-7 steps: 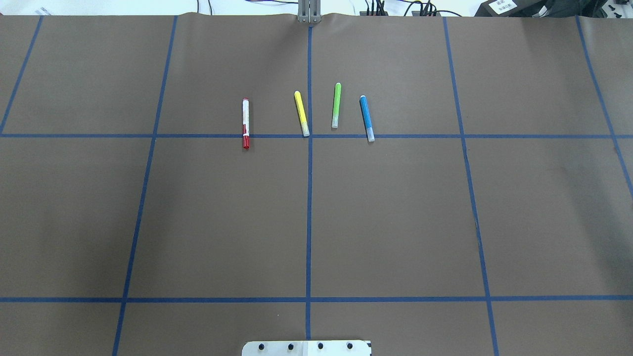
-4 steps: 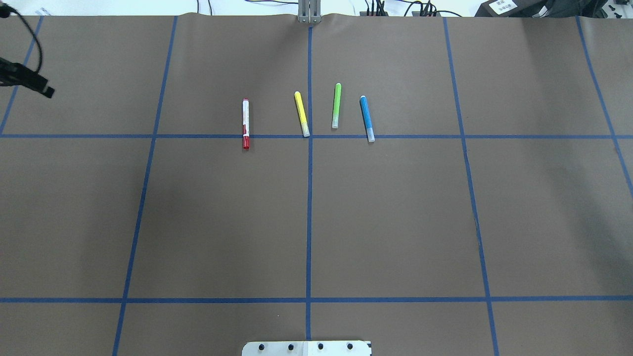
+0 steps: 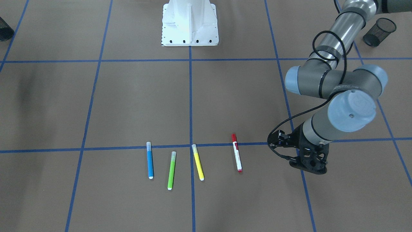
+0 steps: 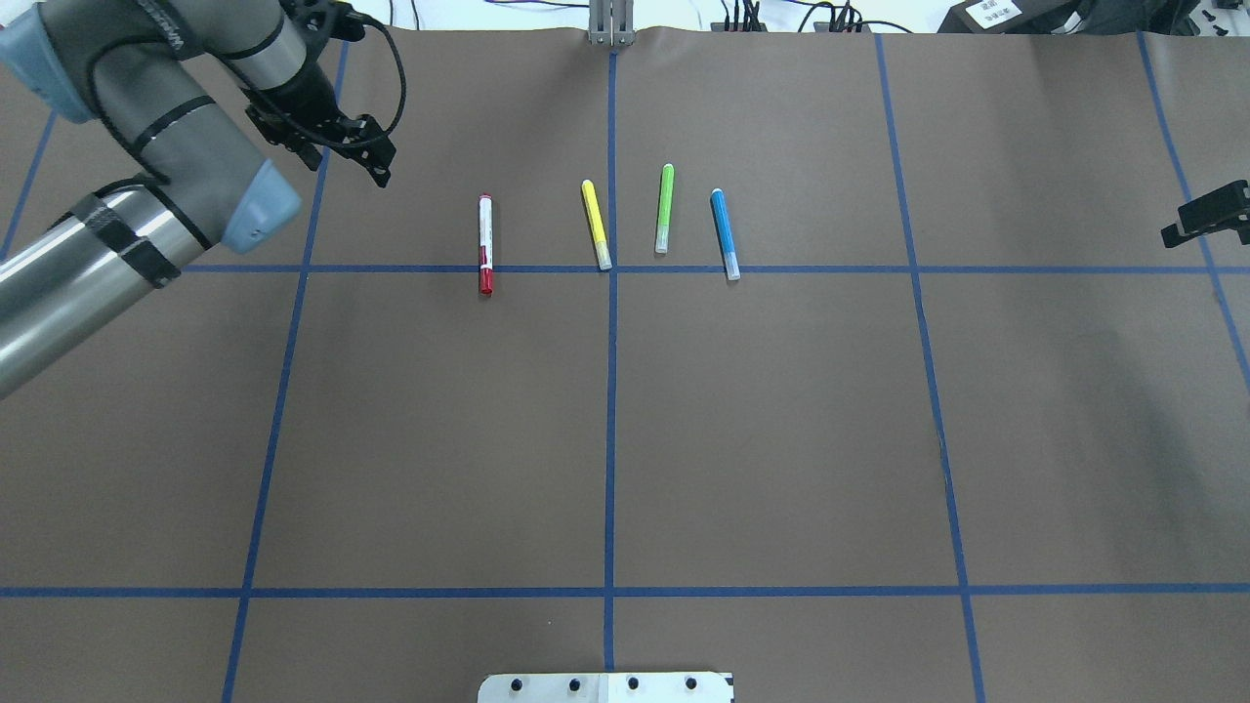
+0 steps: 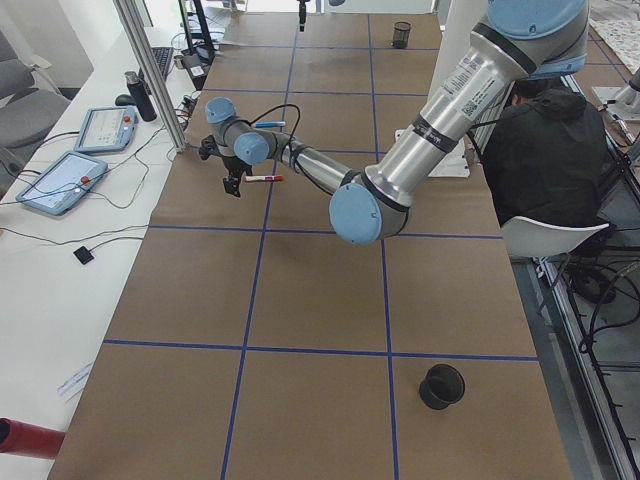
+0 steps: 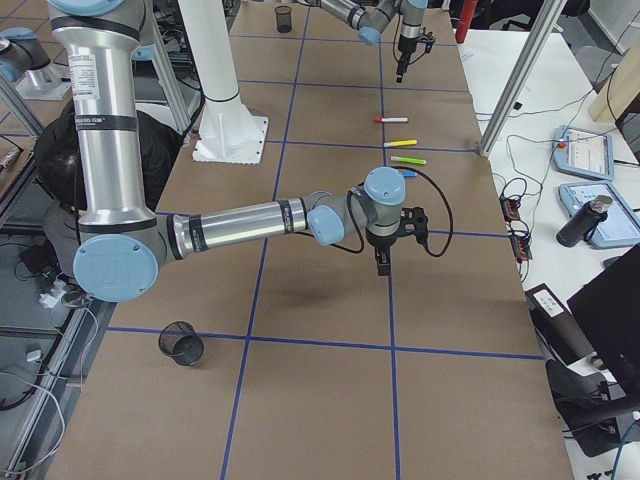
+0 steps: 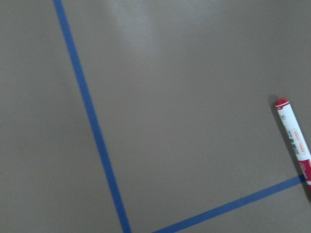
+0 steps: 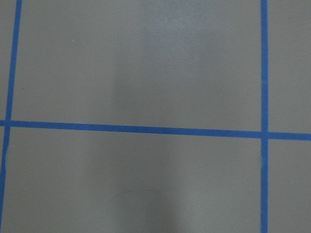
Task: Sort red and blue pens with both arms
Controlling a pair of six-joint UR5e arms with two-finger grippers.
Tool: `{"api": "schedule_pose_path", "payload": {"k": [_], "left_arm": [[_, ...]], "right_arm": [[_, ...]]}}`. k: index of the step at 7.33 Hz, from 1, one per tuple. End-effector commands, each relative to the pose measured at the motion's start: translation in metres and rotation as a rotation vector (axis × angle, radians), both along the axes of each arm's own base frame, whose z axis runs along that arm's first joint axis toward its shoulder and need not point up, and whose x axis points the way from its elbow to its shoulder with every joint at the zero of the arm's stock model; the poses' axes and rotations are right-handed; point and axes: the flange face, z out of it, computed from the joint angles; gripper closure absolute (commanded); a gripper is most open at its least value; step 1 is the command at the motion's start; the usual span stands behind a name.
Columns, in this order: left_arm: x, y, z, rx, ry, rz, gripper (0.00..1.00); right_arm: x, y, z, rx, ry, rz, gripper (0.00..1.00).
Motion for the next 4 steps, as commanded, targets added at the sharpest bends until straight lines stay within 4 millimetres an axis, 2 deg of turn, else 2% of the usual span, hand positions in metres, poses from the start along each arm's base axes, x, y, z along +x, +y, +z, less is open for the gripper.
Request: {"api": "schedule_pose_path", "payload": {"k": [1,2,3,4], "left_arm": [[0.048,0.004,-0.035,-0.011,-0.013,-0.008,0.02],[0.08,0.02,-0.041,-0.115,-0.026,-0.093,0.02],[0.109,0.034,-0.045,-0.096,-0.057,-0.142,0.02],[0.122,0.037,-0.046,-0.091,-0.071,-0.143,0.01]], "right_arm": [[-0.072,-0.061,-0.07,-0.076,0.023,-0.066,0.0],[-0.096,-0.077,-0.091,-0.082,0.027,-0.09,0.0],[-0.108,-0.086,-0.095,-0.08,0.029,-0.103,0.0],[-0.121,-0.097,-0.106,-0.072,0.028,-0.112,0.0]]}}
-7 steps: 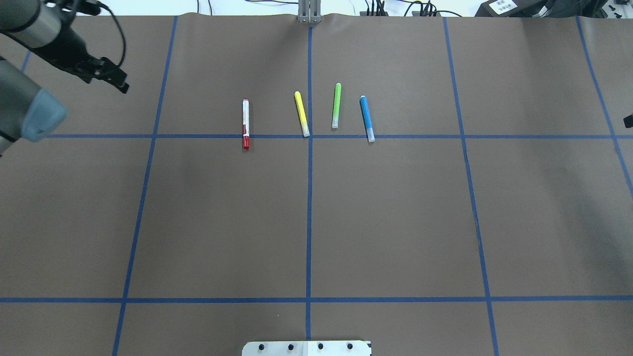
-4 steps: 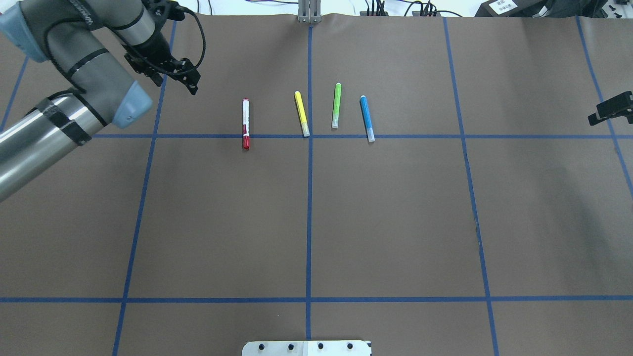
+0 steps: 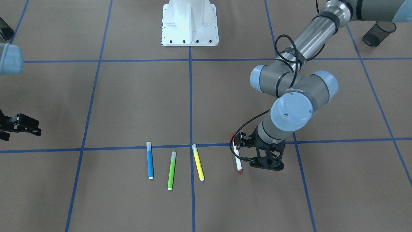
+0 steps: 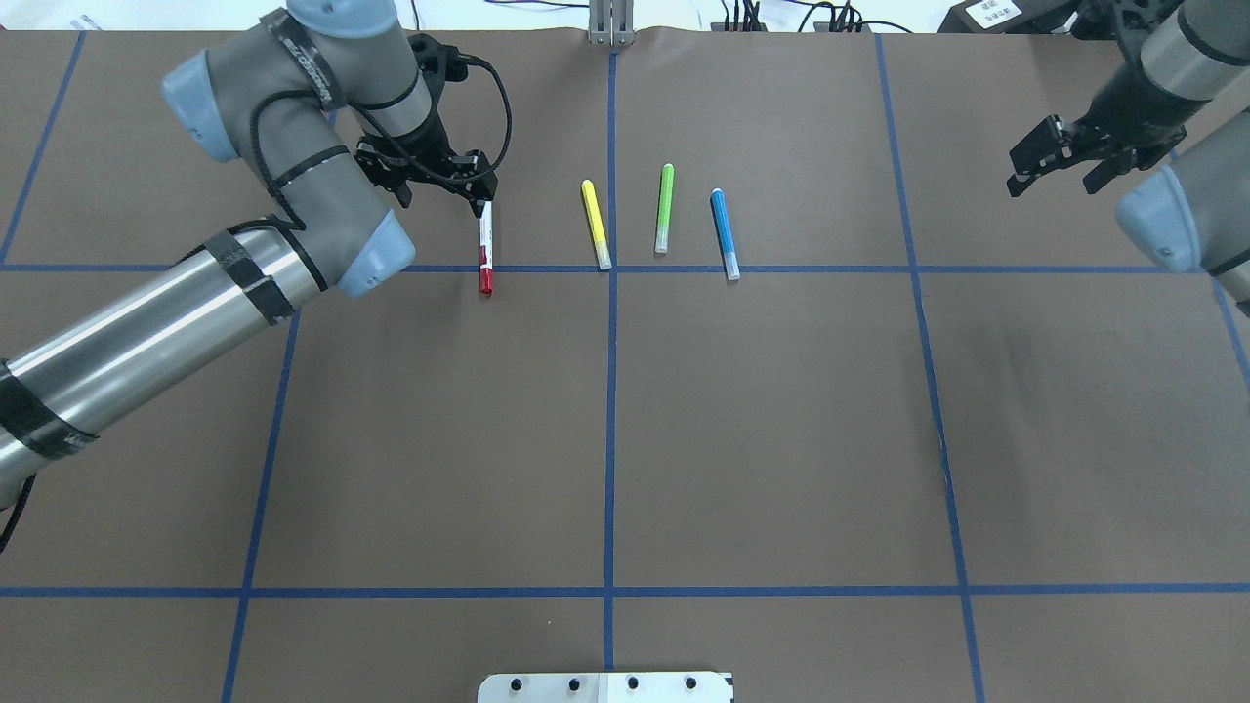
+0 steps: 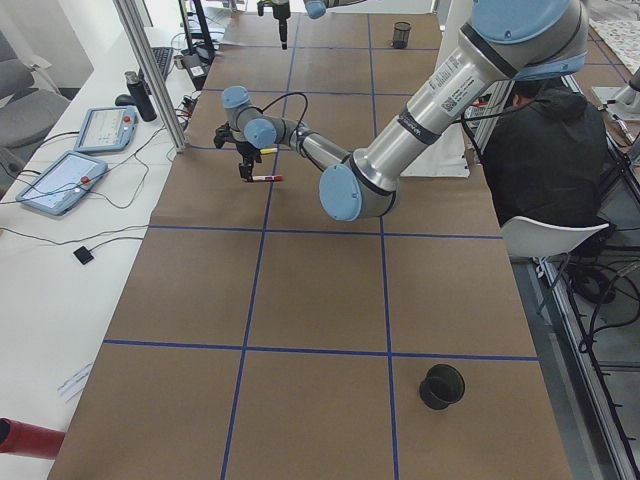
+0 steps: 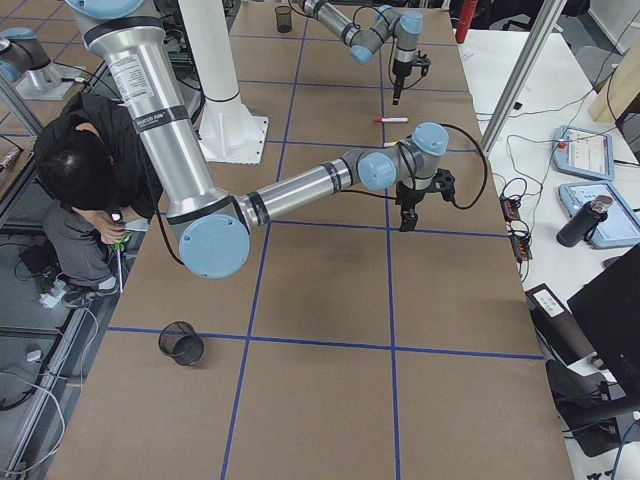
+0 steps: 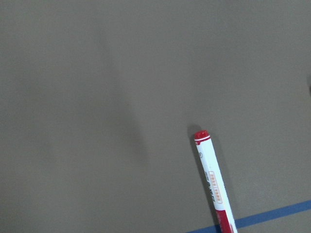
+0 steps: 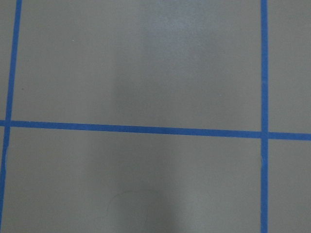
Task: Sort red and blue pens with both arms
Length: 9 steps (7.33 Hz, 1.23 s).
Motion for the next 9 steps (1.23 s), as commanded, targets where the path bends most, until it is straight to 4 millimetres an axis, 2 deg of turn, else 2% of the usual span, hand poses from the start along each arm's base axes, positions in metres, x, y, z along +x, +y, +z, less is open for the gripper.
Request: {"api": "schedule_pose_path", "payload": {"k": [1,2,5,7,9], "left_arm": [[0.039,0.02,-0.002,-0.041,-0.024,-0.049,0.02],[0.048,0.021,0.001,-0.043,-0.011,-0.052,0.03],[0.066,0.035,0.006,-0.081,-0.015,-0.059,0.18],[0.071,0.039,0.007,-0.081,-0.015,-0.051,0.28],[0.075,0.043,0.011,-0.072,-0.028,-0.055,0.33]], "right_arm": [[-0.027,-0.022,-0.023,0.009,-0.002,-0.023,0.0],[-0.029,-0.024,-0.028,0.015,-0.005,-0.023,0.0],[-0.031,-0.028,-0.04,0.012,-0.012,-0.011,0.0],[-0.031,-0.028,-0.041,0.009,-0.013,-0.006,0.0],[-0.031,-0.03,-0.046,0.016,-0.017,-0.003,0.0]]}}
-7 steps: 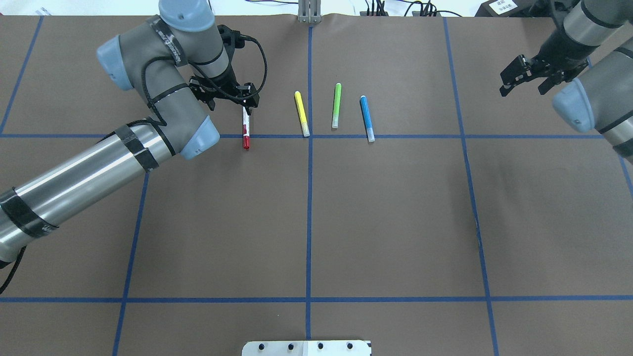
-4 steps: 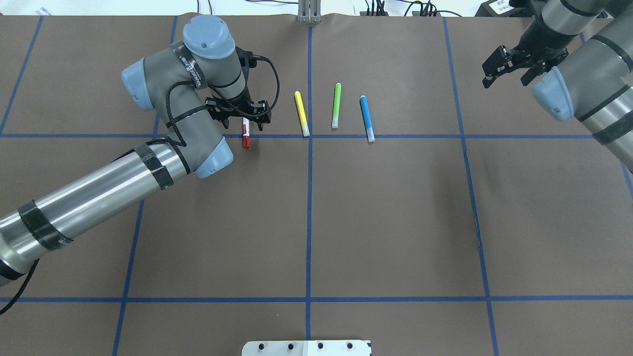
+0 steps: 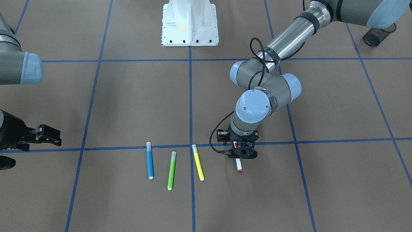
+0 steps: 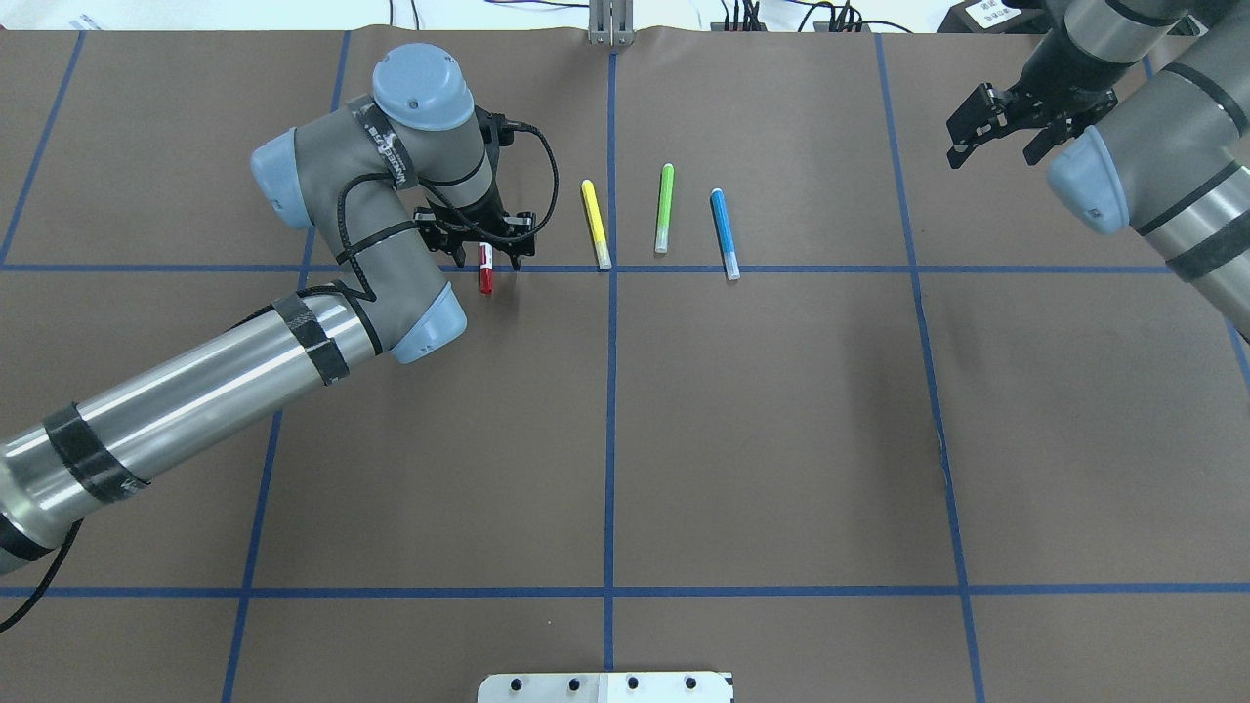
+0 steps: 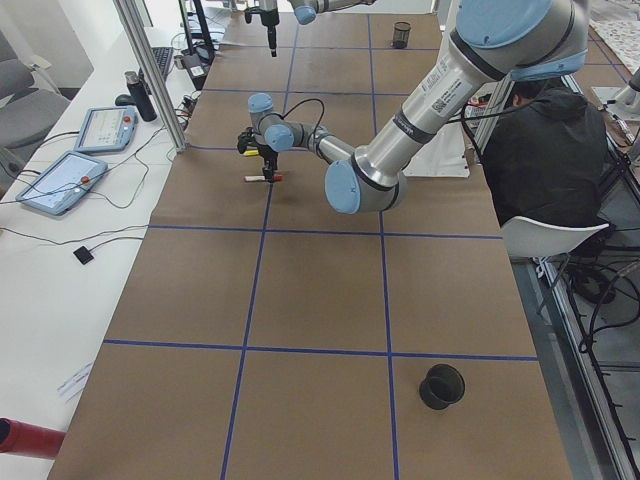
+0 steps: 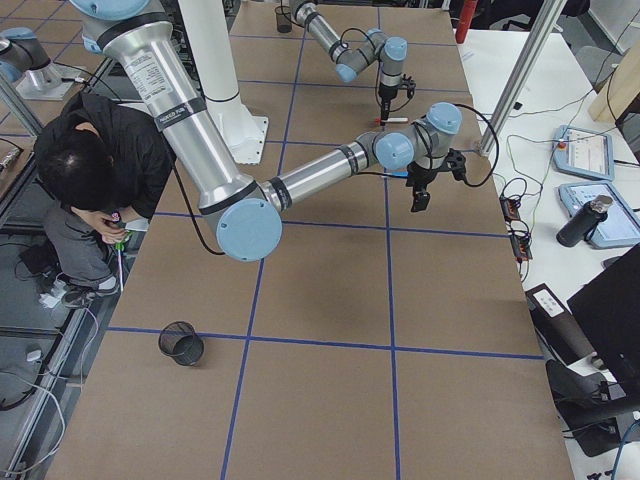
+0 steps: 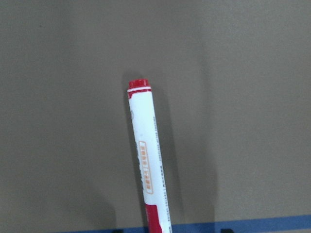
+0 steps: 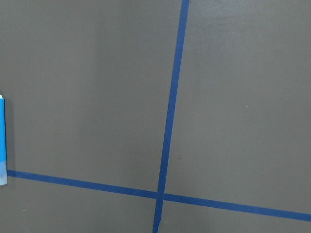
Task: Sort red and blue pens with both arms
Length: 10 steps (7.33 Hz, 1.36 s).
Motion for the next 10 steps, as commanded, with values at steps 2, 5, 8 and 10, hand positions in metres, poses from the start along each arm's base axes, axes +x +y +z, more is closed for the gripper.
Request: {"api": "schedule_pose_path", "payload": {"k": [2,5,8,10], "left_arm": [[0.007,0.006,0.004,0.006,-0.011,0.003,0.38],[0.004,0.007,0.001,0.0,-0.006,-0.006,1.0],[-0.01,0.001,-0.015,-0.016,0.016,-0.05,1.0],[-0.031,-0.008,-0.03,-0.007,0.033,-0.072,1.0]], "right_arm": [[0.001,-0.001,-0.002,0.002,-0.001,0.003,0.0],[0.001,-0.001,-0.002,0.002,-0.001,0.003,0.0],[0.002,-0.001,0.0,-0.004,0.001,0.005,0.0],[0.003,-0.001,0.001,-0.015,0.001,0.016,0.0]]}}
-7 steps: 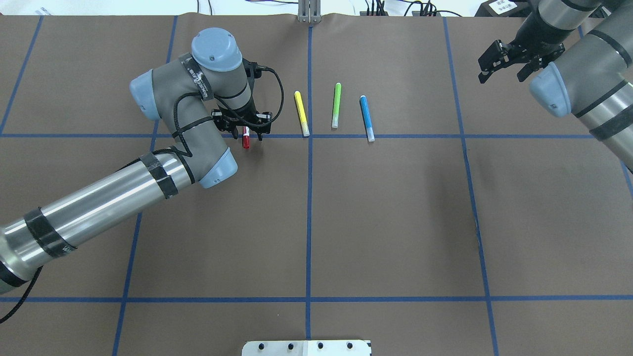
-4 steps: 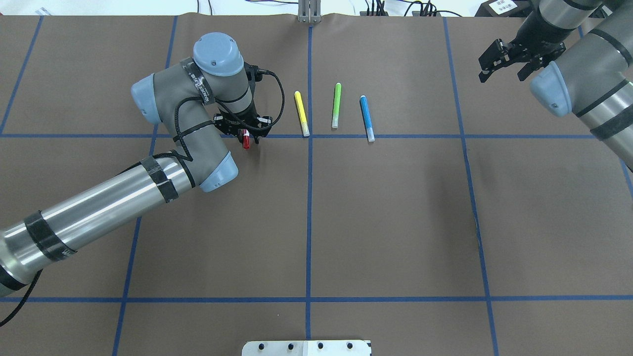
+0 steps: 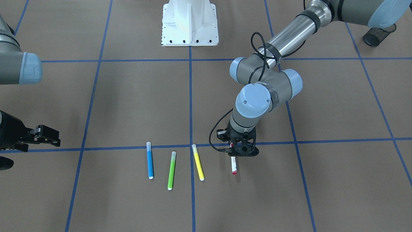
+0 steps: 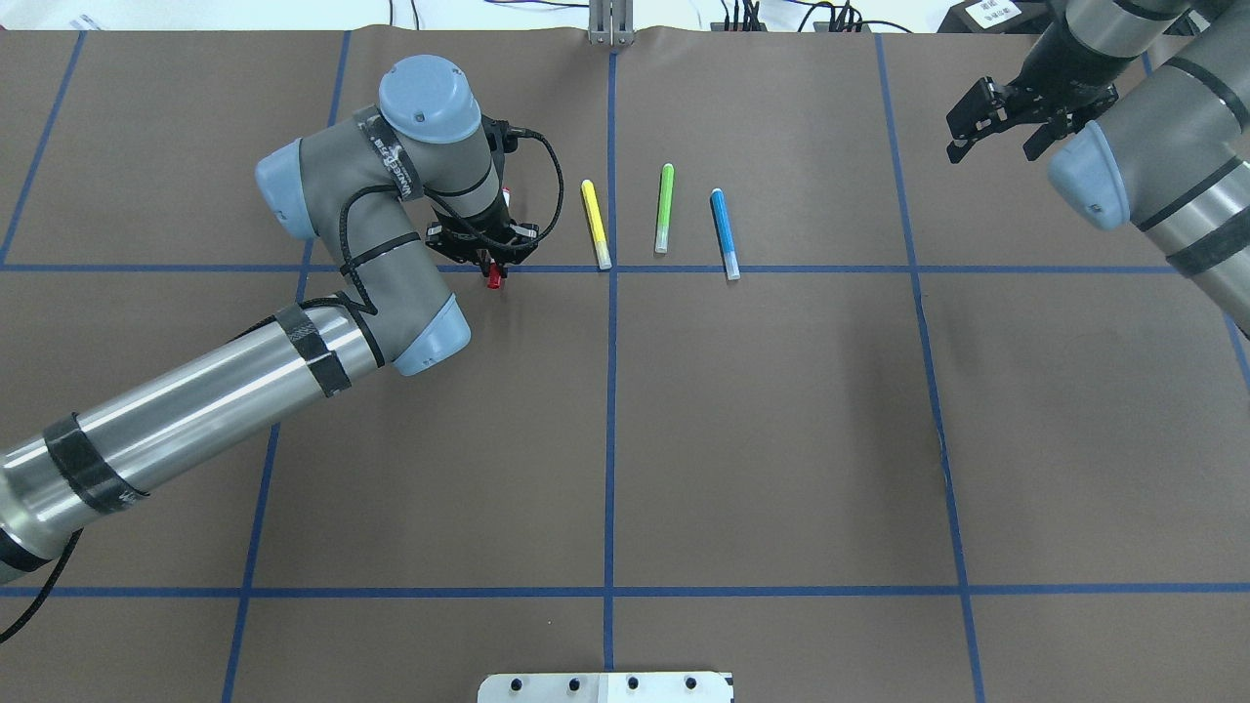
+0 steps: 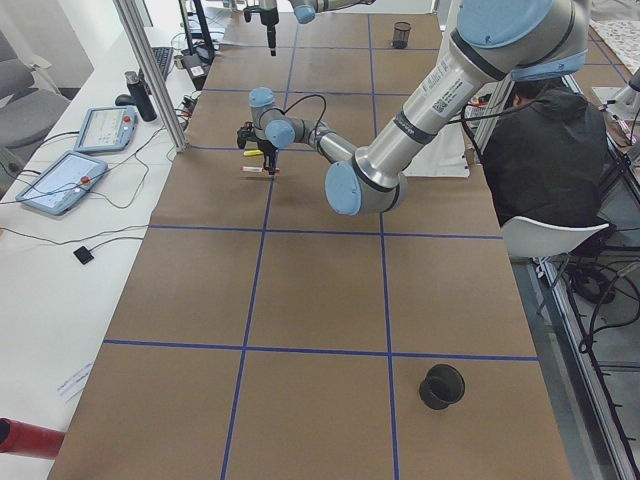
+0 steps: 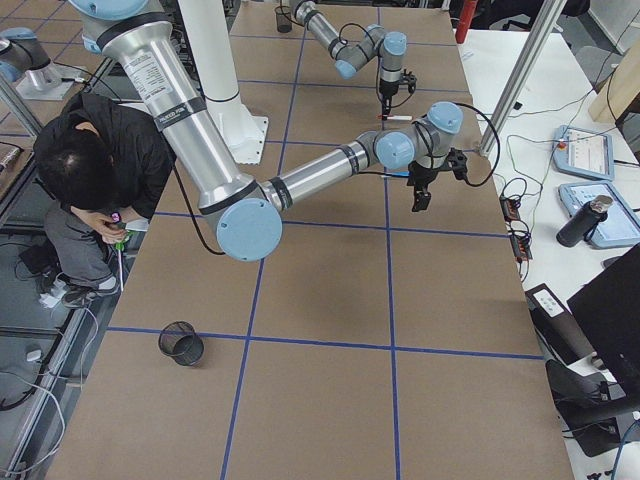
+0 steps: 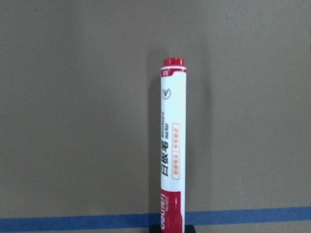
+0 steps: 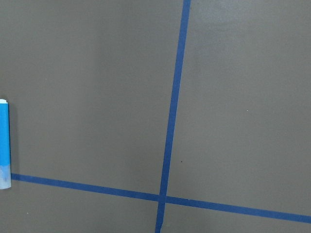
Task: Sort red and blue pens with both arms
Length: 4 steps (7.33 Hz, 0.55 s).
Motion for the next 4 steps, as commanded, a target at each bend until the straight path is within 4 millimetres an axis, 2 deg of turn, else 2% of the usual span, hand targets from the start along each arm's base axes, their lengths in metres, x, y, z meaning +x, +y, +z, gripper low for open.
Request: {"api": "schedule_pose_path", "payload": {"k": [1,2,3,4], "left_arm": [[-0.024,-0.01,-0.015,0.012,0.016,-0.029,1.0],[-0.04,-0.017,-0.021,-0.014,0.028,-0.029,1.0],[-0.064,-0.022,-0.021,-0.035,0.048,-0.033,1.0],[-0.09,-0.003,-0.001,-0.028,0.062,-0.031,1.0]], "right_arm": [[-0.005,-0.001,-0.001,-0.05,0.001,0.044,0.0],[-0.025,-0.019,-0.017,-0.04,-0.008,0.037,0.0],[-0.068,-0.037,-0.03,-0.047,0.012,0.027,0.01],[-0.105,-0.048,-0.036,-0.018,0.03,0.041,0.01]]}}
